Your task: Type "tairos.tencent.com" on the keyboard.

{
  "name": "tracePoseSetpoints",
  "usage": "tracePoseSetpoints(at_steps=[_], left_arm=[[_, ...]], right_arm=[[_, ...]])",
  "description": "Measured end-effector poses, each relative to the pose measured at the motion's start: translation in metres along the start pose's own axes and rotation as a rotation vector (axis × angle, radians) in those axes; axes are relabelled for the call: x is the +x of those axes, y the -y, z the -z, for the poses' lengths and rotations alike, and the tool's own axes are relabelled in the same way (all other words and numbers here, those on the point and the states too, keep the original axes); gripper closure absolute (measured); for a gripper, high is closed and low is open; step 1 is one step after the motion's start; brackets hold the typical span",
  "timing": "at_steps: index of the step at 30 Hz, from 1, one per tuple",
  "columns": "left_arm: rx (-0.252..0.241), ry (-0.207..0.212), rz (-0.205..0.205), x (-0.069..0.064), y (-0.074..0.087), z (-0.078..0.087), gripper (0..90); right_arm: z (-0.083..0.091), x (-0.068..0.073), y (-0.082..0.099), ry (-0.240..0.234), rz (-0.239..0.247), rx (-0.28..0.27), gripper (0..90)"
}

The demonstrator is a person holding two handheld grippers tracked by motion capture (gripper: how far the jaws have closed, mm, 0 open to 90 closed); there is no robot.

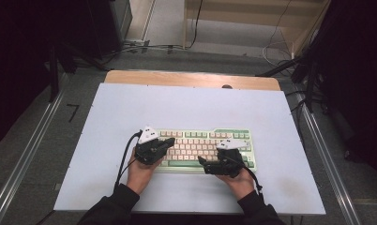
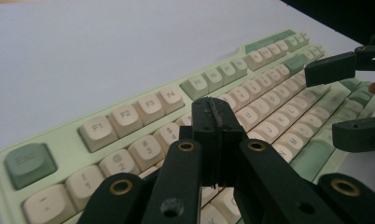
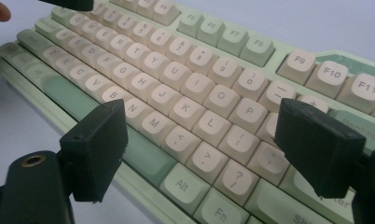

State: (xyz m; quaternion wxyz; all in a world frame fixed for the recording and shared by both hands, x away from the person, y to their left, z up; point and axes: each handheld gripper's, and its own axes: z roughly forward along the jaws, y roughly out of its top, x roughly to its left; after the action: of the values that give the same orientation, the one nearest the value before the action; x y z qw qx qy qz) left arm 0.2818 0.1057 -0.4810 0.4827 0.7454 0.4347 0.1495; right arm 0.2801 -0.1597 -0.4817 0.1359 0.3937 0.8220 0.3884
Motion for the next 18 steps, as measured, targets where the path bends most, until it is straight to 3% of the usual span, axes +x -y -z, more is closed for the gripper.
tracePoseSetpoints(at_steps=[9,18], left_arm=[[0.088,-0.005,-0.062,-0.013,-0.006,-0.026,90.0],[0.135,-0.013,-0.058,-0.011,-0.005,-0.032,90.0]], right_arm=[[0.006,-0.006,0.005,0.021,-0.019,-0.002,16.4],[0.006,-0.006,0.006,0.022,-0.023,0.002,16.8]])
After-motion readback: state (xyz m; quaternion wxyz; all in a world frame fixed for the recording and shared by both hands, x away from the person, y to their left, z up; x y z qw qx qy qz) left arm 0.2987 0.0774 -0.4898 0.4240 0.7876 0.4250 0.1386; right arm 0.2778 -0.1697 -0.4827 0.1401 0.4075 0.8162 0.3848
